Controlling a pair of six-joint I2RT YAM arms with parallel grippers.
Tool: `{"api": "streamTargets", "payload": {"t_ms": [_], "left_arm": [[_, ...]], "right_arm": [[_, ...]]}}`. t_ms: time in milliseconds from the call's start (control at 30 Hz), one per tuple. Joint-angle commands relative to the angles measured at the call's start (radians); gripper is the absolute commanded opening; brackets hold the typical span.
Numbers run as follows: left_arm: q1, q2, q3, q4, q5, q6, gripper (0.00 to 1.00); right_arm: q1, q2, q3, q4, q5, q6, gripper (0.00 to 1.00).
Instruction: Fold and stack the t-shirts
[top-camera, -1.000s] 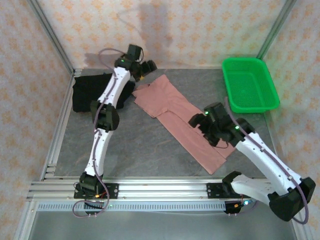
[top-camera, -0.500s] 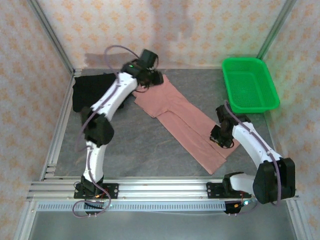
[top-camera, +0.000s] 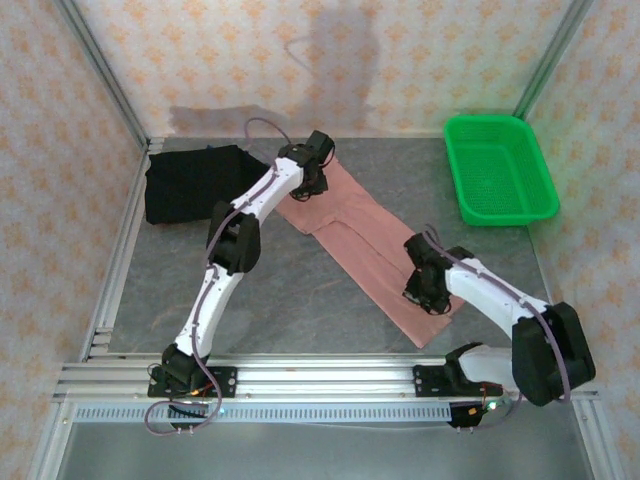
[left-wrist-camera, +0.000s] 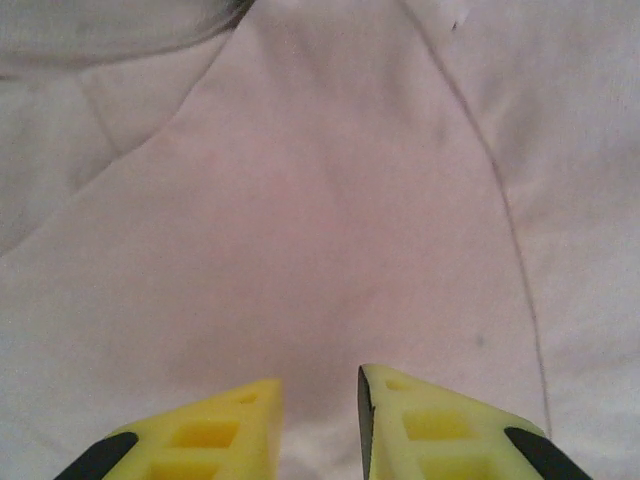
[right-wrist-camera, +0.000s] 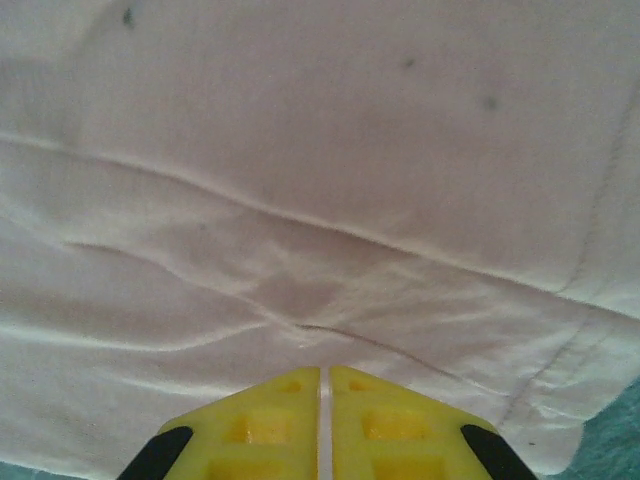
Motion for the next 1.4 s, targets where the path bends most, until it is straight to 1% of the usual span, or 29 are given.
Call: {"api": "streamTargets", "payload": {"t_ms": [0, 200, 267, 333, 433, 500, 600, 700, 800, 867, 933, 967, 1000, 1033, 1100, 1167, 1233, 1300, 1333, 1367], "left_arm": [[0.015, 0.092, 0.055, -0.075, -0.009, -0.016, 0.26], [0.032, 0.189, 0.179, -0.082, 0.023, 0.001, 0.26], [0.043, 0.204, 0.191, -0.057, 0.066, 0.009, 0.27], [0.058, 0.214, 0.192, -0.017, 0.133, 0.006, 0.28], [0.064, 0.228, 0.206, 0.037, 0.184, 0.015, 0.28], [0.064, 0.251, 0.237, 0.067, 0.222, 0.023, 0.28], [0.065, 0.290, 0.300, 0.084, 0.240, 0.037, 0.28], [0.070, 0.306, 0.302, 0.154, 0.277, 0.045, 0.29], [0.072, 0.315, 0.307, 0.231, 0.350, 0.043, 0.31], [0.074, 0.309, 0.313, 0.257, 0.385, 0.027, 0.36], [0.084, 0.278, 0.317, 0.303, 0.448, -0.015, 0.46], [0.087, 0.259, 0.331, 0.307, 0.458, -0.022, 0.52], [0.092, 0.229, 0.352, 0.307, 0.462, -0.025, 0.60], [0.102, 0.193, 0.361, 0.316, 0.472, -0.038, 0.68], [0.129, 0.102, 0.359, 0.333, 0.501, -0.074, 0.76], [0.156, 0.005, 0.359, 0.315, 0.518, -0.086, 0.80], [0.177, -0.095, 0.356, 0.240, 0.534, -0.059, 0.81], [0.186, -0.188, 0.337, 0.120, 0.562, -0.002, 0.81], [0.185, -0.236, 0.305, 0.061, 0.571, 0.028, 0.80], [0.181, -0.299, 0.238, 0.001, 0.576, 0.056, 0.79]], "right_arm": [[0.076, 0.053, -0.005, 0.018, 0.068, 0.108, 0.10], [0.235, 0.156, 0.004, 0.110, 0.057, 0.234, 0.09], [0.289, 0.206, 0.025, 0.137, 0.046, 0.261, 0.09], [0.354, 0.259, 0.055, 0.173, 0.030, 0.296, 0.09], [0.450, 0.339, 0.106, 0.253, -0.012, 0.361, 0.09], [0.513, 0.397, 0.161, 0.309, -0.038, 0.403, 0.09], [0.589, 0.489, 0.270, 0.353, -0.076, 0.456, 0.09], [0.656, 0.559, 0.373, 0.381, -0.105, 0.507, 0.09], [0.704, 0.616, 0.465, 0.382, -0.127, 0.529, 0.09], [0.712, 0.627, 0.506, 0.355, -0.121, 0.519, 0.10], [0.708, 0.593, 0.512, 0.321, -0.088, 0.506, 0.13], [0.705, 0.569, 0.508, 0.308, -0.071, 0.499, 0.17], [0.699, 0.537, 0.502, 0.293, -0.054, 0.487, 0.21], [0.692, 0.500, 0.496, 0.270, -0.037, 0.475, 0.28], [0.683, 0.419, 0.489, 0.225, -0.008, 0.448, 0.40], [0.675, 0.327, 0.483, 0.164, 0.023, 0.422, 0.47], [0.658, 0.222, 0.452, 0.107, 0.031, 0.399, 0.53], [0.639, 0.118, 0.398, 0.050, 0.026, 0.381, 0.55], [0.631, 0.059, 0.368, 0.028, 0.026, 0.376, 0.56], [0.621, -0.004, 0.323, 0.012, 0.022, 0.370, 0.57]]}}
